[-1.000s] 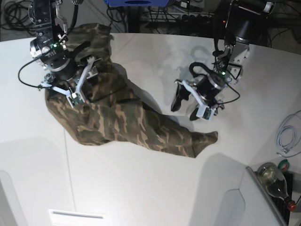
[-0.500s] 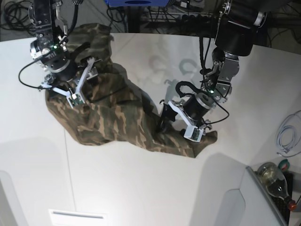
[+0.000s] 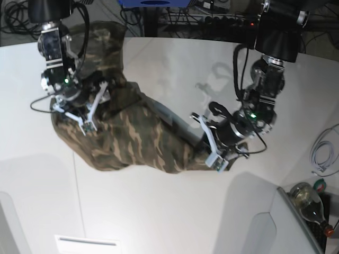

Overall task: Layout the t-shirt on the table in an organized manner, then fold the t-shirt properly
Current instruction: 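Grasp the shirt's hanging end with the left gripper, then pull the shirt taut between both grippers and release with the left gripper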

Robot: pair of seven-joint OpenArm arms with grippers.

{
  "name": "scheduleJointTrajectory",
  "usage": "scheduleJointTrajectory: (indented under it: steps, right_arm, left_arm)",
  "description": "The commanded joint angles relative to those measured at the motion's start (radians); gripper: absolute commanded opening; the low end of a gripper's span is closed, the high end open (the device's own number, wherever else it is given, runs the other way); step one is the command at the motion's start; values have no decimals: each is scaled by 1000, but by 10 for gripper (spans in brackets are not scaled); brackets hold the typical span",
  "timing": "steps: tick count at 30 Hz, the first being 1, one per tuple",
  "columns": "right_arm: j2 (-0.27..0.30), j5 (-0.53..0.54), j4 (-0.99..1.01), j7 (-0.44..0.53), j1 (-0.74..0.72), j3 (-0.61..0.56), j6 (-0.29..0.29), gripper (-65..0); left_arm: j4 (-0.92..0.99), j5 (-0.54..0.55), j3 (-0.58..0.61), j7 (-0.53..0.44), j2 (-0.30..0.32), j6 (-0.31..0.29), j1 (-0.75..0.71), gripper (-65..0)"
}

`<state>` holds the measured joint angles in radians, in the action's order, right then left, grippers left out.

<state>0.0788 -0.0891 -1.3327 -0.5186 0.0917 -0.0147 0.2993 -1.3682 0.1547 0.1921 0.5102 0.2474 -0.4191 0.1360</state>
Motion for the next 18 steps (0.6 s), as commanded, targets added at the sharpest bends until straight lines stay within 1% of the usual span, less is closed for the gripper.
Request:
scheduleJointTrajectory:
  steps: [1, 4, 6, 8, 10, 13, 15, 16, 18]
  right_arm:
    - [5, -21, 17, -19, -20, 3, -5, -239]
    - [8, -21, 32, -19, -42, -1, -5, -239]
    - [8, -21, 31, -19, -43, -3, -5, -239]
    - [8, -21, 31, -19, -43, -3, -4, -239]
    - [6, -21, 31, -19, -39, -3, -4, -239]
    - [8, -21, 31, -19, -37, -3, -4, -239]
    - [9, -21, 31, -19, -39, -3, -4, -239]
    - [9, -21, 31, -19, -42, -3, -4, -239]
    - [11, -22, 31, -19, -45, -3, -4, -239]
  left_arm:
    - [-70, 9, -4, 51, 19, -1, 35, -650]
    - [-178, 7, -4, 328, 39, -1, 92, -650]
    - [-221, 9, -4, 485, 53, -1, 132, -650]
    - [-253, 16, -4, 585, 63, -1, 155, -650]
    - [-287, 16, -4, 652, 82, -1, 162, -650]
    - [-274, 16, -4, 724, 86, -2, 176, -650]
    - [-221, 16, -6, 740, 85, -2, 176, -650]
    - [-182, 18, -26, 740, 82, -2, 178, -650]
    - [-129, 21, -115, 727, 68, -4, 178, -650]
